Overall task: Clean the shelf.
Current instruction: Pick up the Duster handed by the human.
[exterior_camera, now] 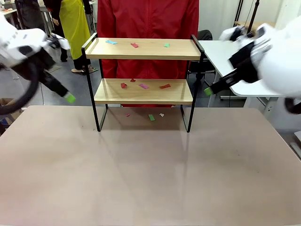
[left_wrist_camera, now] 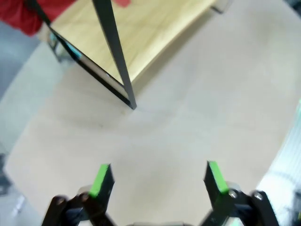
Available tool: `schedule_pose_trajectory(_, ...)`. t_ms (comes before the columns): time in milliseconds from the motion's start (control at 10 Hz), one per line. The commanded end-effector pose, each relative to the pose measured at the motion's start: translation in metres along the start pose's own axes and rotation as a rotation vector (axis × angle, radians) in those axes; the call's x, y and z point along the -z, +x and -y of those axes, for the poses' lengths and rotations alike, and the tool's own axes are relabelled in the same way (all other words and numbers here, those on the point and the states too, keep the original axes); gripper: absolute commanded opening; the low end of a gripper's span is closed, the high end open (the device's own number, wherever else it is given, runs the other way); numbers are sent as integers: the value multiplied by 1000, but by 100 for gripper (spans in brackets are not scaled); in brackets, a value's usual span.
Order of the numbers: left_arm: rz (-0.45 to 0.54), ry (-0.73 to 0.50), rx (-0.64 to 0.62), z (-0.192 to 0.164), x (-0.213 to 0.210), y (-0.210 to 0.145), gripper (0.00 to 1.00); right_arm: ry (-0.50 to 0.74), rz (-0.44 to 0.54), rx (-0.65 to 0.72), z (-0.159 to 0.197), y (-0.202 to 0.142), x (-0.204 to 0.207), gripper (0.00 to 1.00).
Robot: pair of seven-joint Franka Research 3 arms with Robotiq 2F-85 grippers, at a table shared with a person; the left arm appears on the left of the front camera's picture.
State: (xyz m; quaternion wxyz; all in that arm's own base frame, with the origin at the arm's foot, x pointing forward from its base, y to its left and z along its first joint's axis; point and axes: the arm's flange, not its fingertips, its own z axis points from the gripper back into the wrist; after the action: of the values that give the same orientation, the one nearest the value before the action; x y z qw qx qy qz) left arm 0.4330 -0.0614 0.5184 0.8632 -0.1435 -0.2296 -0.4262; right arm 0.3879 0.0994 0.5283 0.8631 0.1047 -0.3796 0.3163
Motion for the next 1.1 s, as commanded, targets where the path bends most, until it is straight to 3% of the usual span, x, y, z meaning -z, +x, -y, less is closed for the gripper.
schedule_pose_trajectory(0,38,-156,114,-53,-17,-27,100,116,115,-87,46,-45,-46,100)
schedule_pose_trajectory(100,88,-146,153,-80,-20,-43,100,164,161,-99,72,-66,-66,100)
schedule_pose_trajectory(300,197,-259,220,-127,-17,-81,100,199,257,-114,121,-112,-91,100)
schedule_pose_trajectory(600,319,-295,252,-156,-5,-109,100,174,255,-65,171,-150,-91,100)
schedule_pose_trajectory(1000,293,-265,237,-142,-4,-122,100,178,271,-70,163,-156,-101,100)
